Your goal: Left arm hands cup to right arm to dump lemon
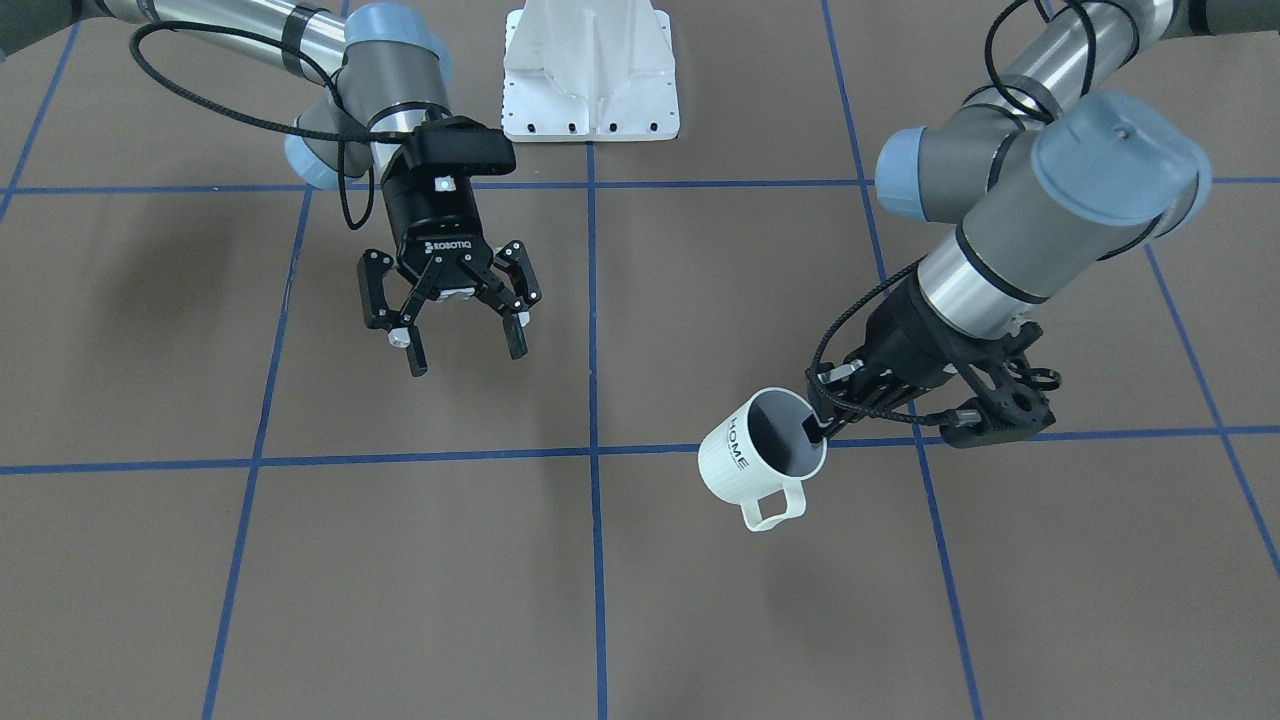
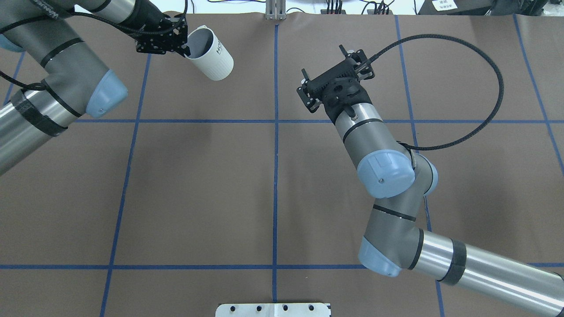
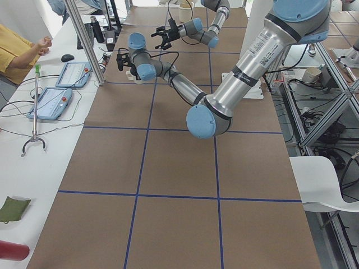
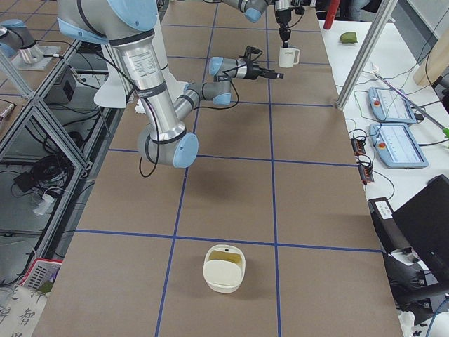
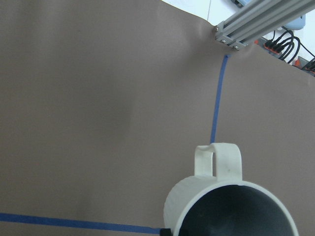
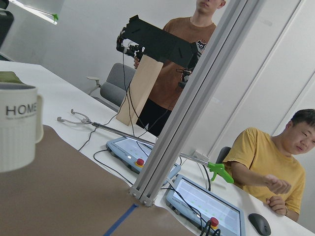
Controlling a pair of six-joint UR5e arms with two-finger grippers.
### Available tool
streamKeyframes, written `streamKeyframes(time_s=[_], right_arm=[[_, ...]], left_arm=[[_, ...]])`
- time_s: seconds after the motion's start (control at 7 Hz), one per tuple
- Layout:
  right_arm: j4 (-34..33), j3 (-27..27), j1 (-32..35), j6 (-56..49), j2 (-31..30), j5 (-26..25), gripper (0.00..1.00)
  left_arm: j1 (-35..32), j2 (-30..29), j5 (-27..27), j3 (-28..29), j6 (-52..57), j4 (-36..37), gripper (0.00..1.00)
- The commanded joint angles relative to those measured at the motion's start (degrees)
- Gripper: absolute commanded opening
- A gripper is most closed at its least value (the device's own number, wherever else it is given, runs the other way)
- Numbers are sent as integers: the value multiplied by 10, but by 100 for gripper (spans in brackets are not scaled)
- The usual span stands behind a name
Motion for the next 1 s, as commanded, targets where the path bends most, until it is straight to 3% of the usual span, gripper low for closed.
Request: streamKeyframes(time_s=[0.0, 0.43, 0.86], right_arm=[[-99, 9, 88, 56, 1, 143, 95], [-184, 10, 215, 112, 0, 412, 99], [-259, 8, 292, 103, -17, 572, 100]], left_arm=[[-16, 45, 0, -24, 67, 13, 0], [-51, 149, 0, -114, 232, 100, 0], [-73, 265, 4, -128, 432, 104, 0]])
